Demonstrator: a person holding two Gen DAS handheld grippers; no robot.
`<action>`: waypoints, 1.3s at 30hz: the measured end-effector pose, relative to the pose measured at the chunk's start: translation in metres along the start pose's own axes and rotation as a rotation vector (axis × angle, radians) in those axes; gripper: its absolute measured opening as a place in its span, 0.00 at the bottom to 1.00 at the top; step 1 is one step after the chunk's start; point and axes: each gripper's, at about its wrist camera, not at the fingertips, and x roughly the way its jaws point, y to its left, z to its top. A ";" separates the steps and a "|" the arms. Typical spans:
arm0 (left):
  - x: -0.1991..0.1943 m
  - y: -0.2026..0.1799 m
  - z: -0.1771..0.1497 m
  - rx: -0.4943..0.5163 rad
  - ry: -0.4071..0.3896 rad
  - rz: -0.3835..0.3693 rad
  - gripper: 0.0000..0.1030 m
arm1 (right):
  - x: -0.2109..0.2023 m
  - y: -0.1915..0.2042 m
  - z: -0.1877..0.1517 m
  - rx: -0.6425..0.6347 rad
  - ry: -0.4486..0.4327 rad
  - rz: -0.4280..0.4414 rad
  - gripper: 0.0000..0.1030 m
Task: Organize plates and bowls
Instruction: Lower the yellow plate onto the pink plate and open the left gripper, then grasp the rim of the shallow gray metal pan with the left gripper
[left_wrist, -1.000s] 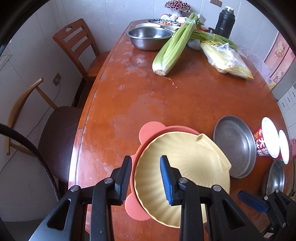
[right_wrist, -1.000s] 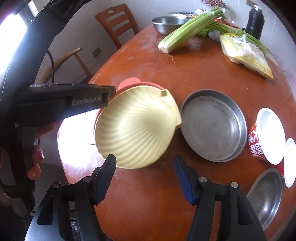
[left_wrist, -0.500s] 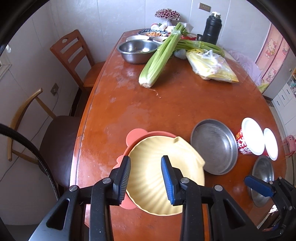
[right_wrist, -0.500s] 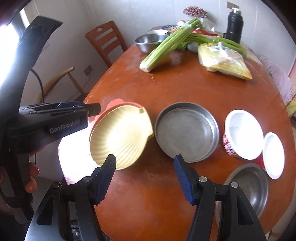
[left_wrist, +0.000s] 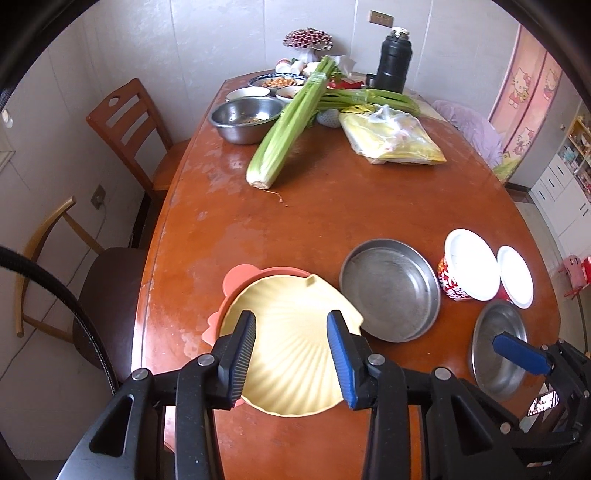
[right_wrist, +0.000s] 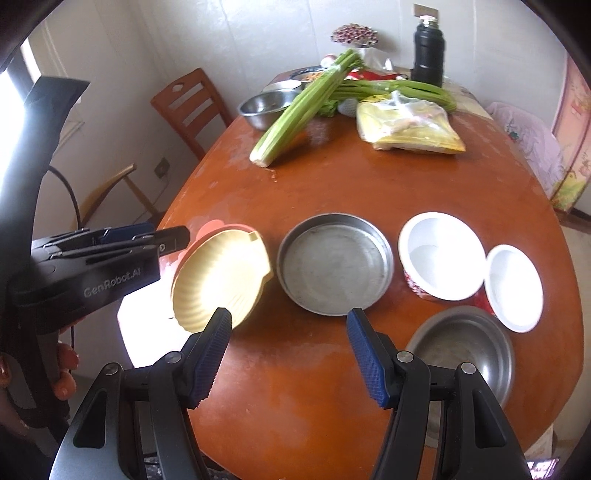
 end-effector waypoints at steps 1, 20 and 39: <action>-0.001 -0.002 0.000 0.007 -0.002 -0.005 0.39 | -0.002 -0.003 -0.001 0.010 -0.003 -0.003 0.65; 0.021 -0.040 0.010 0.090 0.045 -0.048 0.39 | -0.001 -0.057 -0.005 0.187 0.014 -0.040 0.65; 0.107 -0.051 0.058 0.118 0.206 -0.085 0.39 | 0.079 -0.080 0.016 0.282 0.180 -0.034 0.65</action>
